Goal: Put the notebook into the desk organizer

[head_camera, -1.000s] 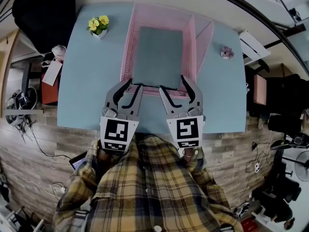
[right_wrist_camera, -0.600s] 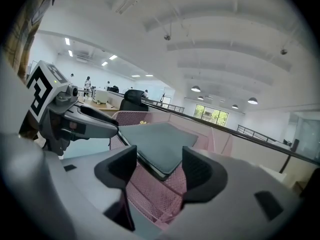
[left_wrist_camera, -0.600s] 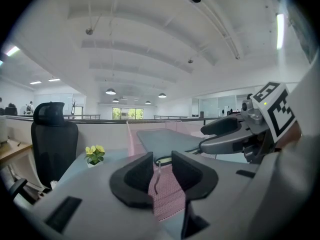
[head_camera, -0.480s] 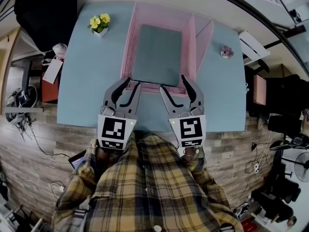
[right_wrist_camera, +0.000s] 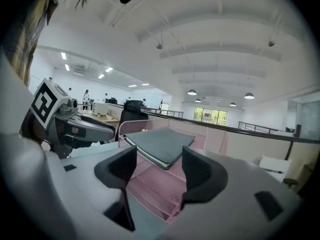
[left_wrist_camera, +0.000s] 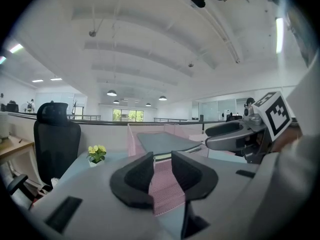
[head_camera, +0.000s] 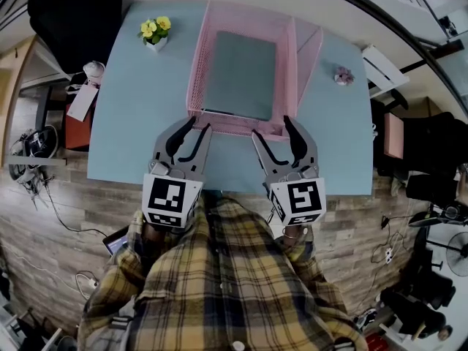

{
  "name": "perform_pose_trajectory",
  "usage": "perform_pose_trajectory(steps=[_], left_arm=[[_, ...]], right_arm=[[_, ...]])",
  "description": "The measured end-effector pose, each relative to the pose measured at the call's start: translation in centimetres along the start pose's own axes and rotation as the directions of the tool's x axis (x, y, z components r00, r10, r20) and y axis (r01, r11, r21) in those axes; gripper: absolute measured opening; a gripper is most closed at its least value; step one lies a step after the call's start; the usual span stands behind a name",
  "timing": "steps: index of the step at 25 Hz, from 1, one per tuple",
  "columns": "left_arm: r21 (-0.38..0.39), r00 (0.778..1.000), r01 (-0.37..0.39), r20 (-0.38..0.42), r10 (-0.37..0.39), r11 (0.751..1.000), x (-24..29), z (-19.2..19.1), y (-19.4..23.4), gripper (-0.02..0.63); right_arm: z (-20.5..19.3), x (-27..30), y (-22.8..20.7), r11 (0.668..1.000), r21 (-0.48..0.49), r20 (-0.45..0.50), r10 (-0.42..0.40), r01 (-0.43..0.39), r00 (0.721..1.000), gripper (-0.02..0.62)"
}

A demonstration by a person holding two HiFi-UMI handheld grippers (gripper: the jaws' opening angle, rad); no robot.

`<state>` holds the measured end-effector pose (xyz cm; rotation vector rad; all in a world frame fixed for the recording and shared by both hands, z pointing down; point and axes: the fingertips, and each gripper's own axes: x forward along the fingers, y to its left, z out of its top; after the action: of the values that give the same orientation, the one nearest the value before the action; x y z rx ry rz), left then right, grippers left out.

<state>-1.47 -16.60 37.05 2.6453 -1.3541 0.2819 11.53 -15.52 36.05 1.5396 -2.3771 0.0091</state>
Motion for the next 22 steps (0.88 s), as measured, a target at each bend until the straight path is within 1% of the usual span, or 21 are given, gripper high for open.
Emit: perform_pose_trajectory(steps=[2,6,10,16,22], left_arm=[[-0.009,1.000,0.008,-0.001,-0.008,1.000,-0.6,-0.2,-0.3,0.106],[-0.025,0.999,0.037,-0.034,-0.038,0.999,-1.6,-1.3,-1.0,0.103],[-0.036,0.996,0.053,-0.069,-0.055,0.998,-2.3,-2.6,-1.4,0.095],[-0.059,0.991,0.066,-0.109,-0.072,0.996,-2.8,-4.2,-1.9,0.071],[-0.083,0.985,0.072,-0.150,-0.084,0.994,-3.2,-6.2,-2.2,0.042]], right_arm=[[-0.2,-0.8,0.3,0.999,0.032,0.009,0.018,-0.018,1.000,0.287],[-1.1,-2.1,1.3,0.991,0.114,0.017,0.064,-0.066,0.998,0.286],[-2.9,-3.0,2.4,0.977,0.190,0.000,0.097,-0.095,0.995,0.247],[-5.6,-3.8,3.2,0.960,0.264,-0.039,0.111,-0.097,0.993,0.178],[-7.6,-4.3,3.4,0.953,0.291,-0.064,0.107,-0.085,0.992,0.127]])
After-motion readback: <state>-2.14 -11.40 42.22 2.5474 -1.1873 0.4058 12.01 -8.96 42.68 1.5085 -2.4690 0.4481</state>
